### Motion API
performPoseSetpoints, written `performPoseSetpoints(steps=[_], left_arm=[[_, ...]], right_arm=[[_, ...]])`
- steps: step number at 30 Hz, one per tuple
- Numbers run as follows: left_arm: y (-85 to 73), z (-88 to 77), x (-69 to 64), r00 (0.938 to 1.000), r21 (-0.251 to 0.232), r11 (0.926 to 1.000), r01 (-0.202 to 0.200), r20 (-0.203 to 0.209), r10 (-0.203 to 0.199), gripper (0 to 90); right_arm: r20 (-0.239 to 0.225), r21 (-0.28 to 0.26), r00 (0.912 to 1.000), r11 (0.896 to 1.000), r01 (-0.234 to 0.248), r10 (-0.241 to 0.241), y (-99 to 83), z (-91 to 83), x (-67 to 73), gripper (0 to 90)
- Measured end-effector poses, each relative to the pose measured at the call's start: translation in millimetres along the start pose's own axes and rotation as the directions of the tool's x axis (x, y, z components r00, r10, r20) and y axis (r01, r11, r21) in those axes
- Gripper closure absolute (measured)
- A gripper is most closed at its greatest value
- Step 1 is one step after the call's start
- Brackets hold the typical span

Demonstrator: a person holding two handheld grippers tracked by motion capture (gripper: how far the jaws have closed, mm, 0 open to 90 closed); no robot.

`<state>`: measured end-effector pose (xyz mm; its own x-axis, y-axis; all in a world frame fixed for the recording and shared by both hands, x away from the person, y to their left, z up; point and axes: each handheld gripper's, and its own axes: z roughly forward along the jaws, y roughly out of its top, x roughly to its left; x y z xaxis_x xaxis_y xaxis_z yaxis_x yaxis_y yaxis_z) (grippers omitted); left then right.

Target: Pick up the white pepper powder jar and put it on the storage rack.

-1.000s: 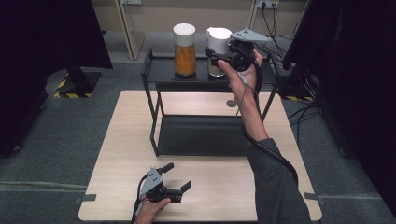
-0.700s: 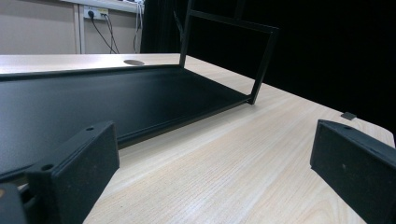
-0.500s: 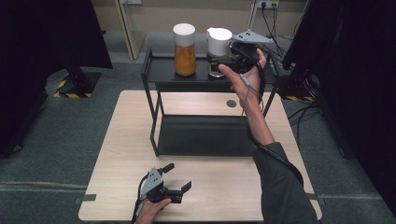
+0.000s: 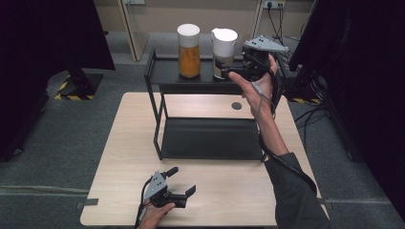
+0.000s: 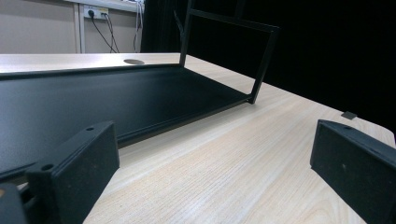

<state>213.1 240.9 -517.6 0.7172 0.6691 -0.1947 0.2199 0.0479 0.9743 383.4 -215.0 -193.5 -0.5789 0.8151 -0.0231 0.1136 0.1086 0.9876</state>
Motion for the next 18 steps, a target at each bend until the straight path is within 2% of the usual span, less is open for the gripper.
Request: performPoseSetpoints(steps=[9,12,15,18], left_arm=[[0.1,0.0,0.2,1.0,0.001,1.0,-0.001,0.0,0.001,0.7],[0.1,-0.1,0.2,1.0,0.001,1.0,-0.003,-0.001,0.003,0.7],[0.1,-0.1,0.2,1.0,0.001,1.0,-0.002,-0.002,0.002,0.7],[0.1,0.0,0.2,1.0,0.001,1.0,-0.001,-0.002,0.001,0.7]], right_arm=[[-0.052,-0.043,0.9982,0.998,-0.034,0.032,-14.2,-16.6,-6.8,0.4],[-0.062,-0.055,0.9977,0.998,-0.032,0.029,-19.2,-23.2,-6.5,0.4],[-0.097,-0.07,0.9948,0.997,-0.039,0.032,-25.5,-30.0,-9.4,0.4],[-0.112,-0.076,0.9934,0.997,-0.035,0.026,-31.3,-36.4,-9.6,0.4]])
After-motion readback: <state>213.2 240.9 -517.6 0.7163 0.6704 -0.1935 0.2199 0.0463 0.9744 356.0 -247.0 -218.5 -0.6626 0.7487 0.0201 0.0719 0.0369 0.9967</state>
